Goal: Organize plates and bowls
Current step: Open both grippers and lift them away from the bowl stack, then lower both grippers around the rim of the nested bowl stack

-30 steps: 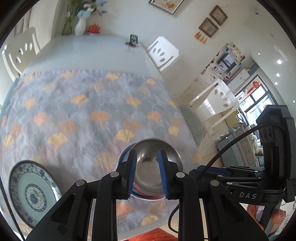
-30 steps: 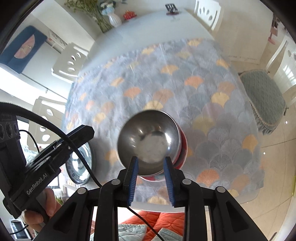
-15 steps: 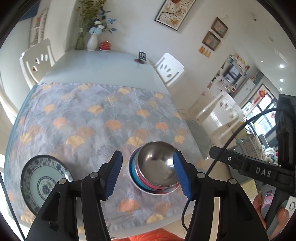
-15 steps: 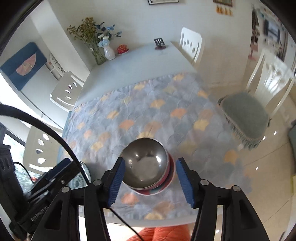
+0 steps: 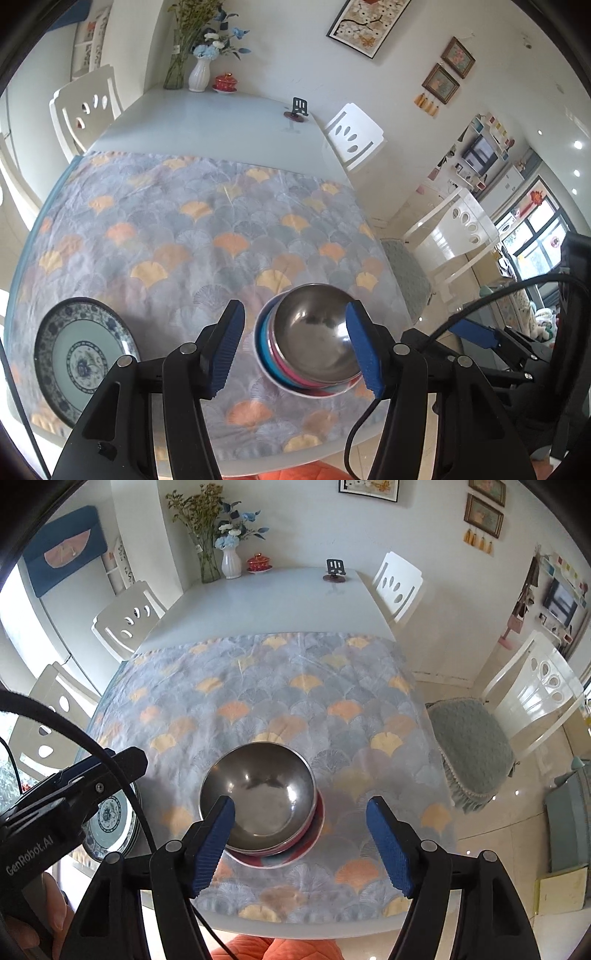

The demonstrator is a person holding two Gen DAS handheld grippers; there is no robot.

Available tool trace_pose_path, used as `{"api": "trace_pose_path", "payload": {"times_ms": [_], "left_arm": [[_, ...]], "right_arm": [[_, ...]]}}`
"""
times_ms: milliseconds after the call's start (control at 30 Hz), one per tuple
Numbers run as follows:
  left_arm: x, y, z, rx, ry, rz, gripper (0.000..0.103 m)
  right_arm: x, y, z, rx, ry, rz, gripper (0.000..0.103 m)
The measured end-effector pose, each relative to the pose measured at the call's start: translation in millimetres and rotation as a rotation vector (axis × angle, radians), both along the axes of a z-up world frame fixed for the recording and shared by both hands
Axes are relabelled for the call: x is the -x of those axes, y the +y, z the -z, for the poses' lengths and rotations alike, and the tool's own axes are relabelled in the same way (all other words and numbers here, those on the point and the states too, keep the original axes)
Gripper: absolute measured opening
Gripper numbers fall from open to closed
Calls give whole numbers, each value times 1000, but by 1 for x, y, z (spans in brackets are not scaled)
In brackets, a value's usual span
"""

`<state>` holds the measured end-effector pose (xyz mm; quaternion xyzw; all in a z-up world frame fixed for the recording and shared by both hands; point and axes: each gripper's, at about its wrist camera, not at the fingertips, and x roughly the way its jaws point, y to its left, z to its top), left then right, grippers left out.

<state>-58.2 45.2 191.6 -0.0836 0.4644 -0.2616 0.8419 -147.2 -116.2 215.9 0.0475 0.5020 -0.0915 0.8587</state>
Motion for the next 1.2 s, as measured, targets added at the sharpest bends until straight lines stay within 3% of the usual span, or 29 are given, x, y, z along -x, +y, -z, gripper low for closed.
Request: {"api": "trace_pose_path", "payload": {"times_ms": [800,1200], "left_arm": [[-17,-29,17,-31,69,-12,55],[-21,-24,29,-37,113,-36,55]], "right_arm": [[-26,-29,29,-72,127,-16,72],[-35,-27,36,-95,143,-59,72]]}}
